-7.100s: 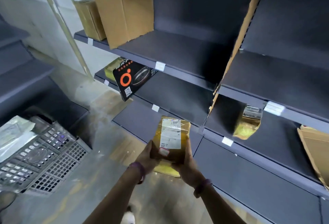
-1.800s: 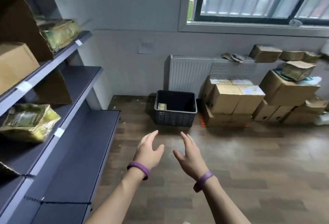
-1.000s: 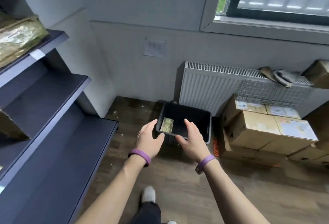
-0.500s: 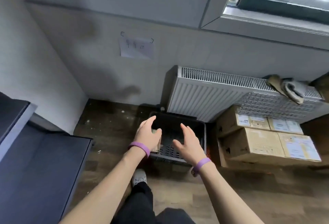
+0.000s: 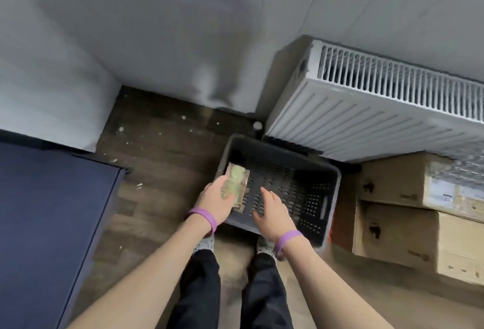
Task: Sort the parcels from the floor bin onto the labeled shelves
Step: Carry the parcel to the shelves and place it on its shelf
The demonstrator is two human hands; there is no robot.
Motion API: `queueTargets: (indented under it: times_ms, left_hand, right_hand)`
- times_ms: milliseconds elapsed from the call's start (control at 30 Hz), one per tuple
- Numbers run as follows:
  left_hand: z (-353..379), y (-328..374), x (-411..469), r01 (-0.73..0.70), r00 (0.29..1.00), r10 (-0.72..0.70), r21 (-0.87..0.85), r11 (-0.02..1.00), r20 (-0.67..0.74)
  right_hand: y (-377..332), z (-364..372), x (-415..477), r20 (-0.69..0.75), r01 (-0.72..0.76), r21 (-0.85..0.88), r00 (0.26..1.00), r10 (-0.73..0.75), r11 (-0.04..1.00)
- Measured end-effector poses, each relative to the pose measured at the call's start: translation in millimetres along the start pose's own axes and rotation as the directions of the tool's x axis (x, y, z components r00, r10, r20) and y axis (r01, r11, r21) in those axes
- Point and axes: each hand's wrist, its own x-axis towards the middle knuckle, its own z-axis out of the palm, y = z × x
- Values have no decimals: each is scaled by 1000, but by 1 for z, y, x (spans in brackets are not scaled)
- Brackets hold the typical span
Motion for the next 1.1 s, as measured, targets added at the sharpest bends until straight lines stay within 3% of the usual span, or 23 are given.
queueTargets:
  times_ms: [133, 400, 500, 600, 733, 900, 1000, 1100]
  left_hand:
    - [58, -51, 109, 79, 997, -80, 52, 996, 21]
    - [161, -148, 277, 115, 991, -125, 156, 981, 54]
    - [193, -184, 311, 220, 970, -231, 143, 965, 70]
    - [216, -206, 323, 293, 955, -295, 142, 946, -5]
    - [219, -209, 324, 311, 949, -308, 42, 949, -65]
    - [194, -161, 273, 252, 967, -254, -97, 963, -9]
    - [164, -108, 217, 224, 974, -218, -153, 963, 55]
    - [120, -47, 148, 139, 990, -126, -260, 956, 66]
  right_hand:
    - [53, 49, 107, 88, -49, -35, 995, 51, 998]
    - [128, 157, 281, 113, -106, 48, 989, 100, 993]
    - [139, 196, 320, 132, -142, 131, 983, 124, 981]
    - [145, 226, 342, 146, -150, 286, 983, 112, 946]
    - [152, 237, 340, 97, -166, 596, 986, 135, 785]
    - [141, 193, 273, 69, -148, 695, 988, 139, 704]
    - [109, 141, 211, -2, -115, 696, 987, 161, 709]
    - [69, 90, 140, -82, -97, 564, 982, 172, 820]
